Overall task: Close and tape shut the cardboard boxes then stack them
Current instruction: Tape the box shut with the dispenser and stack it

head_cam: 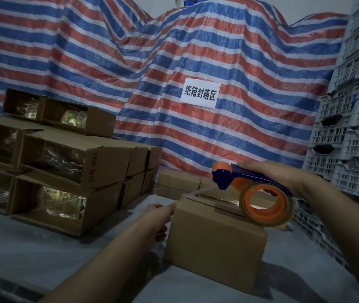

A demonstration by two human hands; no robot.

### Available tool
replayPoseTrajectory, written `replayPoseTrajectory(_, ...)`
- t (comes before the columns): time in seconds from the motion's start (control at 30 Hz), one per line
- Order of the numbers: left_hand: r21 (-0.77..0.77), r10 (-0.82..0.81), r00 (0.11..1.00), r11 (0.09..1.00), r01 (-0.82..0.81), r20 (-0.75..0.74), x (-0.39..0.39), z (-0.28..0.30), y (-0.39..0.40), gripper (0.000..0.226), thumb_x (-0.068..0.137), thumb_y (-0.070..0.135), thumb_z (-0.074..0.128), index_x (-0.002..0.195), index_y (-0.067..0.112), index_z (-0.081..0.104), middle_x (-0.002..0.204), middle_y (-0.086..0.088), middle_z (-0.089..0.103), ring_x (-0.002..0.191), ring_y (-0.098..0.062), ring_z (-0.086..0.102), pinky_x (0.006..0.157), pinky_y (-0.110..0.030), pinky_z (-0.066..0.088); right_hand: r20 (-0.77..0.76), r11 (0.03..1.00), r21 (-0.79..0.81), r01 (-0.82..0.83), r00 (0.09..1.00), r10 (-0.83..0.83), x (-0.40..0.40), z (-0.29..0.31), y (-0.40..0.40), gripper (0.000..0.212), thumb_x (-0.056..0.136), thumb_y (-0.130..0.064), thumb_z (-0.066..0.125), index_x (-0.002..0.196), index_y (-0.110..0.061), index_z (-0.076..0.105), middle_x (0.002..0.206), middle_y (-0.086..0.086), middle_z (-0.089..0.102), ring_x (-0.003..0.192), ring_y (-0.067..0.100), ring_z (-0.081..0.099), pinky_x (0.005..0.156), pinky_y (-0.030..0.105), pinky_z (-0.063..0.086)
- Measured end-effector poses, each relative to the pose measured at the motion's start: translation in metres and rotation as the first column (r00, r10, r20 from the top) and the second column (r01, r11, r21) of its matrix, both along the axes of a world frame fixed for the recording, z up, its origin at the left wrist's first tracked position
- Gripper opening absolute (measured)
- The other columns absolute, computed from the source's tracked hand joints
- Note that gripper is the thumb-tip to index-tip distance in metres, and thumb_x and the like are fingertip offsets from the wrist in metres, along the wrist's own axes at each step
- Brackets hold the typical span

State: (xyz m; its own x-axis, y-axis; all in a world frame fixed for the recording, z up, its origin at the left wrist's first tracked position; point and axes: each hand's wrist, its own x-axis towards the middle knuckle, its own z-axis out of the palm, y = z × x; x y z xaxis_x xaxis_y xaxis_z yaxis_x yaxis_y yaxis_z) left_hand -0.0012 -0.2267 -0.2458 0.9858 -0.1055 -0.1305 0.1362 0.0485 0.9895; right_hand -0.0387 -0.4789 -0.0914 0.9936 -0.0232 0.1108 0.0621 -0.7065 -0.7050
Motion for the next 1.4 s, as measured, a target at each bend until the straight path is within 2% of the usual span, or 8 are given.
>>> replayPoseTrajectory(0.1, -0.085, -0.104, 0.992, 0.992, 0.098, -0.072, -0.003, -0.005, 0.0, 0.059, 0.09, 0.047, 0.062, 0.134, 0.009, 0.053, 0.112, -0.005, 0.055, 0.086, -0.019, 0.051, 0.082, -0.032, 0.043, 0.0, 1.0, -0.001, -0.003, 1.0, 0.003, 0.0, 0.001, 0.001, 0.05, 0.094, -0.057, 0.056, 0.104, -0.009, 0.067, 0.072, 0.004, 0.072, 0.053, 0.011, 0.064, 0.051, 0.021, 0.048)
replayPoseTrajectory(0.3, 0.061, 0.105, 0.949, 0.99, -0.129, 0.298, 0.008, 0.032, -0.007, 0.031, 0.103, 0.035, 0.046, 0.107, 0.007, 0.058, 0.084, -0.006, 0.053, 0.07, -0.017, 0.046, 0.061, -0.027, 0.038, -0.006, 1.0, 0.017, -0.019, 1.0, 0.019, 0.0, 0.0, -0.001, 0.047, 0.095, -0.055, 0.056, 0.104, -0.01, 0.066, 0.071, 0.003, 0.072, 0.052, 0.01, 0.064, 0.049, 0.019, 0.048)
replayPoseTrajectory(0.47, 0.165, -0.095, 0.976, 0.984, 0.063, 0.194, 0.007, 0.043, -0.017, 0.026, 0.096, 0.028, 0.06, 0.113, 0.009, 0.063, 0.109, -0.012, 0.068, 0.102, -0.027, 0.066, 0.094, -0.039, 0.053, -0.032, 1.0, 0.026, -0.013, 0.999, 0.014, 0.003, 0.001, 0.0, 0.048, 0.094, -0.055, 0.057, 0.108, -0.01, 0.065, 0.075, 0.005, 0.074, 0.055, 0.012, 0.067, 0.05, 0.02, 0.05)
replayPoseTrajectory(0.8, 0.172, -0.139, 0.98, 0.978, 0.114, 0.142, 0.006, 0.043, -0.015, 0.02, 0.098, 0.025, 0.057, 0.112, 0.01, 0.06, 0.105, -0.013, 0.066, 0.091, -0.022, 0.065, 0.068, -0.029, 0.054, -0.209, 0.95, -0.313, -0.01, 0.976, -0.059, -0.011, 0.016, -0.031, 0.053, 0.094, -0.061, 0.054, 0.101, -0.01, 0.066, 0.071, 0.003, 0.072, 0.055, 0.011, 0.064, 0.059, 0.025, 0.05)
replayPoseTrajectory(1.03, 0.294, -0.107, 0.976, 0.955, 0.047, 0.191, 0.007, 0.045, -0.018, 0.021, 0.098, 0.03, 0.057, 0.111, 0.013, 0.058, 0.106, -0.011, 0.064, 0.095, -0.024, 0.063, 0.071, -0.031, 0.051, -0.111, 0.981, -0.193, 0.012, 0.993, -0.034, -0.025, -0.033, -0.087, 0.074, 0.086, -0.067, 0.057, 0.124, -0.004, 0.066, 0.116, 0.021, 0.072, 0.107, 0.042, 0.068, 0.101, 0.052, 0.052)
replayPoseTrajectory(1.13, 0.592, -0.132, 0.912, 0.794, -0.136, 0.388, 0.001, 0.055, -0.022, 0.015, 0.098, 0.029, 0.053, 0.103, 0.016, 0.058, 0.097, -0.007, 0.065, 0.091, -0.021, 0.065, 0.076, -0.032, 0.054, -0.084, 0.986, -0.165, -0.01, 0.996, -0.004, -0.028, -0.039, -0.089, 0.074, 0.072, -0.081, 0.058, 0.102, -0.015, 0.076, 0.095, 0.011, 0.077, 0.085, 0.026, 0.073, 0.091, 0.04, 0.056)
replayPoseTrajectory(1.23, 0.686, -0.287, 0.659, 0.538, -0.489, 0.695, -0.018, 0.068, -0.043, 0.015, 0.098, 0.033, 0.05, 0.101, 0.022, 0.058, 0.103, 0.0, 0.062, 0.09, -0.016, 0.061, 0.083, -0.037, 0.054, -0.106, 0.978, -0.205, -0.026, 0.994, 0.004, -0.029, -0.037, -0.089, 0.067, 0.062, -0.089, 0.052, 0.07, -0.028, 0.077, 0.074, 0.001, 0.075, 0.064, 0.01, 0.068, 0.076, 0.029, 0.05)
replayPoseTrajectory(1.4, 0.938, -0.713, 0.61, 0.288, -0.194, 0.345, -0.042, 0.057, -0.081, 0.075, 0.083, 0.084, 0.021, 0.145, 0.044, 0.031, 0.152, 0.01, 0.038, 0.132, -0.014, 0.041, 0.1, -0.036, 0.035, -0.105, 0.982, -0.181, -0.051, 0.994, 0.032, -0.029, -0.042, -0.094, 0.082, 0.066, -0.089, 0.053, 0.095, -0.016, 0.076, 0.085, 0.007, 0.077, 0.07, 0.015, 0.07, 0.078, 0.031, 0.053)
